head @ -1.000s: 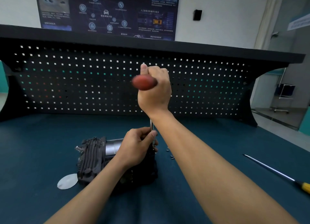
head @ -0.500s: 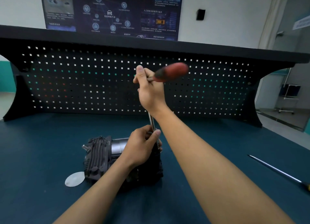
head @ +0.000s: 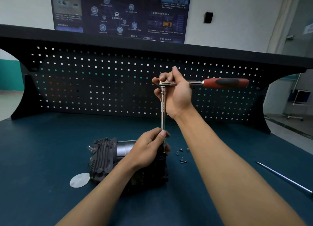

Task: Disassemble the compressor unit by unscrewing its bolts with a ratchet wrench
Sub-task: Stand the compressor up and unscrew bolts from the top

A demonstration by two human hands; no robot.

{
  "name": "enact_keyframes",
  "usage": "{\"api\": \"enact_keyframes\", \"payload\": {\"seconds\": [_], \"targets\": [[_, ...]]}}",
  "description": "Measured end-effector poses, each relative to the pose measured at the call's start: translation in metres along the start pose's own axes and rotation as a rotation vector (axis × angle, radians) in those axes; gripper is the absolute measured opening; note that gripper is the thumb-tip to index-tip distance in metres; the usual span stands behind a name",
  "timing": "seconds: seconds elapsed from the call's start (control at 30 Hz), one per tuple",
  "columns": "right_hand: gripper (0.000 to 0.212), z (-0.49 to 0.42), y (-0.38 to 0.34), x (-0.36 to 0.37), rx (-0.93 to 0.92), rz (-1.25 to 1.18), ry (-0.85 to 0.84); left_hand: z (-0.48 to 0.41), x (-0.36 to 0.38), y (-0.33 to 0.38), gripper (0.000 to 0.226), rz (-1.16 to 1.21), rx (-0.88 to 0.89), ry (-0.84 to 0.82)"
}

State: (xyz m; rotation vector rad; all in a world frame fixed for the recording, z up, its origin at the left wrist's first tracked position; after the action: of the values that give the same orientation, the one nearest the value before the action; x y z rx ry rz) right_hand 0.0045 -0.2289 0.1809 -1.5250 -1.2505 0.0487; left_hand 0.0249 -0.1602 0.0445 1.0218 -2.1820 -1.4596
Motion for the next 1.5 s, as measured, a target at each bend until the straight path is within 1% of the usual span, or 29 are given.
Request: {"api": "enact_keyframes", "payload": {"seconds": [0.13,0.27,0.4,0.53,0.6,0.73,0.83,1.0,1.07,1.2,1.27,1.43,1.5], "targets": [[0.053,0.001,0.002,-0.002,0.113,-0.151,-0.044,-0.001,0.003,-0.001,0.025,-0.006,0.008,-0.041],[0.055,0.001,0.002,-0.004,0.162,-0.202,-0.069,-0.004,0.004,-0.006,0.027,-0.013,-0.006,-0.06],[0.053,0.001,0.002,-0.002,0.132,-0.148,-0.057,-0.003,0.003,-0.006,0.03,-0.03,0.007,-0.042],[0.047,-0.002,-0.003,-0.01,0.028,-0.039,0.045,-0.004,0.002,-0.003,0.031,-0.095,0.052,-0.002],[0.046,-0.003,-0.008,-0.016,-0.069,0.052,0.113,-0.005,0.002,-0.002,0.031,-0.116,0.065,0.008],[0.046,0.0,-0.02,-0.015,-0.34,0.326,0.22,-0.005,0.001,-0.002,0.03,-0.138,0.077,0.032],[0.05,0.004,-0.024,-0.007,-0.493,0.457,0.221,-0.004,0.0,0.001,0.031,-0.161,0.1,0.043],[0.045,0.015,-0.031,0.002,-0.685,0.579,0.242,-0.003,0.0,0.001,0.032,-0.165,0.096,0.047],[0.046,0.019,-0.034,0.004,-0.764,0.695,0.26,-0.003,0.0,0.002,0.032,-0.168,0.1,0.049],[0.041,0.036,-0.043,0.015,-0.971,0.97,0.338,-0.002,0.001,0.003,0.033,-0.179,0.114,0.048],[0.037,0.041,-0.043,0.022,-1.023,1.077,0.364,-0.002,0.001,0.003,0.035,-0.2,0.119,0.045],[0.028,0.036,-0.031,0.035,-1.017,1.408,0.356,-0.003,0.001,0.0,0.037,-0.199,0.108,0.038],[0.025,0.036,-0.028,0.04,-1.02,1.489,0.358,-0.003,0.0,0.0,0.036,-0.195,0.11,0.04]]}}
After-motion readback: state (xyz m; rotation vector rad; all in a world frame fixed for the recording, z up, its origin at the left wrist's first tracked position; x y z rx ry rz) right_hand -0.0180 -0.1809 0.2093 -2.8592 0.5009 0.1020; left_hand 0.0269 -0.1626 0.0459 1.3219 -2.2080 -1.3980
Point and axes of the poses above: each hand's wrist, its own z-axis away from the middle knuckle, its own x-axis out of the palm, y = z × x, the point moved 9 cm from there along -z, towards the middle knuckle, and after that the axes turned 14 degrees about y, right-handed, at the moved point
